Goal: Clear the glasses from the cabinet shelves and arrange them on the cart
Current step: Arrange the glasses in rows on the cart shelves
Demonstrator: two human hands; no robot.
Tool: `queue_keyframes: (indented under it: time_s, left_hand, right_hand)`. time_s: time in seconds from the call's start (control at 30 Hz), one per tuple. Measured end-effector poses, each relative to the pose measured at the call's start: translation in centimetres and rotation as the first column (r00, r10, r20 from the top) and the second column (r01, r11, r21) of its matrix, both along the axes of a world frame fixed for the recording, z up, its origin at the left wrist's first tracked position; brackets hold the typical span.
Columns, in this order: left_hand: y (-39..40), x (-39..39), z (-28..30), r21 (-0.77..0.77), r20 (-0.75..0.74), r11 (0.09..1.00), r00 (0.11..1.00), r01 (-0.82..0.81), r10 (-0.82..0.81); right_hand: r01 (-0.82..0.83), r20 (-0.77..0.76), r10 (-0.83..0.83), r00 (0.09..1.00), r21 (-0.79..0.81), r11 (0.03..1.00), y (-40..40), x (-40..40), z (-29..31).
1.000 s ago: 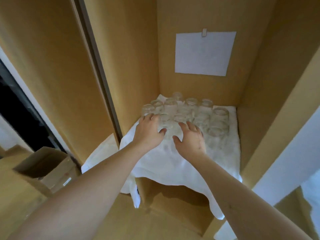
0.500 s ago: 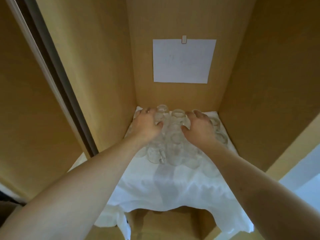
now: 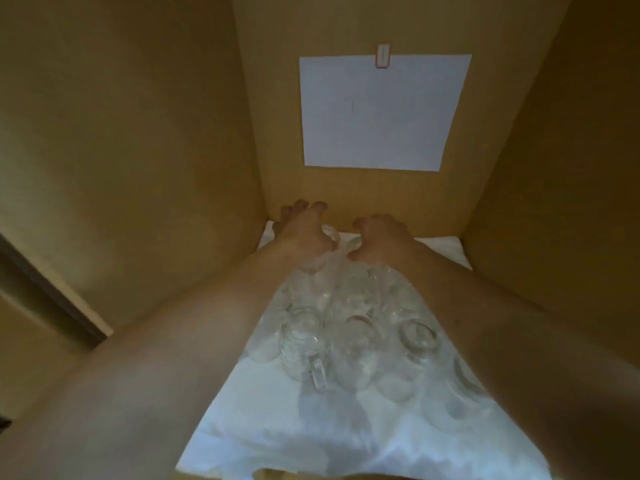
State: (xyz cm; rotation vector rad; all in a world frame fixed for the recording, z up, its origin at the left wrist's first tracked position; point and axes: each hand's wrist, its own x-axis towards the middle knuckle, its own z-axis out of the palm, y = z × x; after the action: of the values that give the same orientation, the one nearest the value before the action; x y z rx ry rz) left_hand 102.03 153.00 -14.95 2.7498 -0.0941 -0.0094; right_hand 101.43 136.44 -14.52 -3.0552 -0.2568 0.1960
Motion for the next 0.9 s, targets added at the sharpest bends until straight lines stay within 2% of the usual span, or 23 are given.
queue_keyframes:
  time_s: [0.17,0.4,0.53,0.77,0.9]
  left_hand:
    - [-0.4,3.2,-0.9,0.141,-0.149,0.987,0.987,0.08,-0.059]
    - [-1.0,5.4,-2.3,0.097,-0.253,0.974,0.952,0.203,-0.173]
    - [-0.9,6.0,-2.7,0.035,-0.281,0.977,0.94,0.211,-0.193]
    - [-0.3,6.9,-1.3,-0.013,-0.227,0.991,0.965,0.133,-0.132]
    - [0.5,7.6,1.2,-0.063,-0.095,0.997,0.994,0.052,-0.058]
  right_hand:
    - [-0.051,-0.208,0.06,0.976,0.048,0.998,0.5,3.5,-1.6]
    - [-0.144,-0.29,0.122,0.949,-0.056,0.988,0.9,6.4,-4.2]
    - [-0.155,-0.342,0.137,0.93,-0.027,0.988,0.9,7.2,-5.2]
    - [-0.114,-0.27,0.133,0.953,0.086,0.99,0.2,8.1,-4.7]
    - [-0.058,-0.173,0.087,0.981,0.168,0.984,-0.3,8.5,-2.2]
